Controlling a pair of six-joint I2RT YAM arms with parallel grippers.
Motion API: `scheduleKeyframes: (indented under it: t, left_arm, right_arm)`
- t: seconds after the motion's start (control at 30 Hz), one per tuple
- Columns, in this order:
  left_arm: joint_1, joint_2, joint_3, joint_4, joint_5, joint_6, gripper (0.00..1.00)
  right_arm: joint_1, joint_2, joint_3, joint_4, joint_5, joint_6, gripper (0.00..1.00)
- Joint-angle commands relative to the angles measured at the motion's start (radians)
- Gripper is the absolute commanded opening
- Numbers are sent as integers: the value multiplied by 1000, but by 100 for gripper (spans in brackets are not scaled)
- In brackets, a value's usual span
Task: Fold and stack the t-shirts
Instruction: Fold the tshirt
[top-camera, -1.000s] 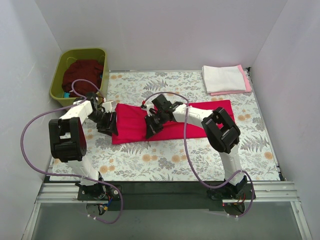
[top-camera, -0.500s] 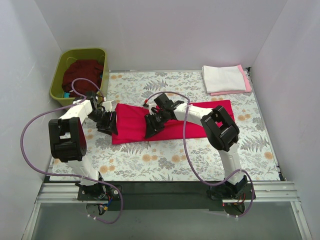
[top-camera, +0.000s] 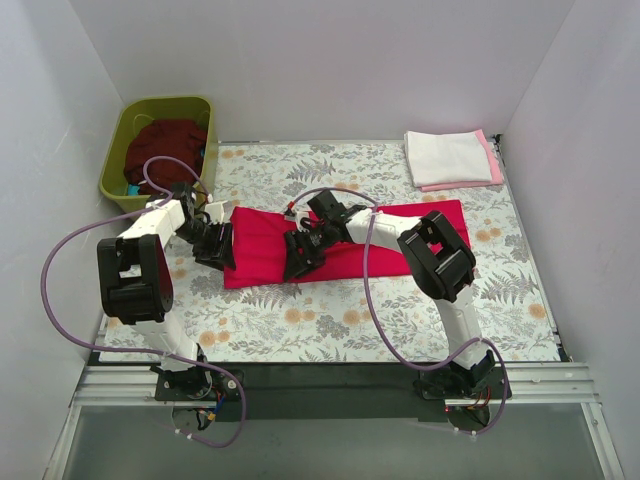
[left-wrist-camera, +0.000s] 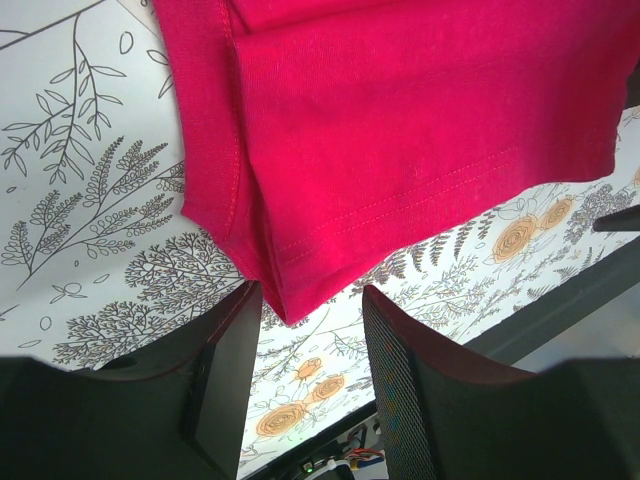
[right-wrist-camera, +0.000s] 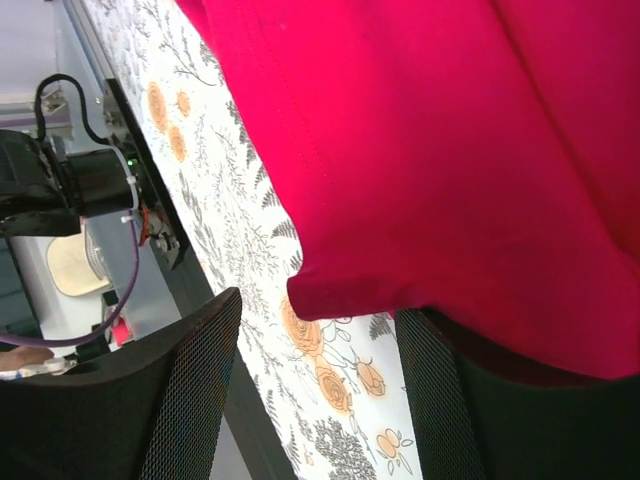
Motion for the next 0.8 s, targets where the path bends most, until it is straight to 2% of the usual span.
scheduleKeyframes:
  t: [0.0, 0.13, 0.2, 0.23, 0.33, 0.43, 0.47, 0.77]
  left_arm:
    - [-6, -29, 5, 6, 8, 13, 44]
    - [-6, -32, 3, 5, 5, 14, 44]
    - [-6, -32, 3, 2, 2, 17, 44]
    - [-6, -32, 6, 2, 2, 16, 44]
    - [-6, -38, 10, -9, 5, 20, 43]
    - [-4, -40, 8, -13, 17, 30, 43]
    - [-7, -34, 6, -20, 20, 30, 43]
    - [-53, -9, -12, 2, -21, 11, 42]
  right_arm:
    - [3, -36, 6, 56, -49, 34, 69]
    - [3, -15, 11, 51, -21, 39, 67]
    - [1, -4, 5, 51, -3, 54, 59]
    - [1, -1, 3, 48, 2, 58, 49]
    - [-2, -7, -4, 40, 25, 55, 31]
    - [-8, -13, -3, 31, 37, 49, 5]
    - [-8, -12, 0, 31, 37, 49, 1]
    - [-17, -18, -4, 28, 31, 45, 1]
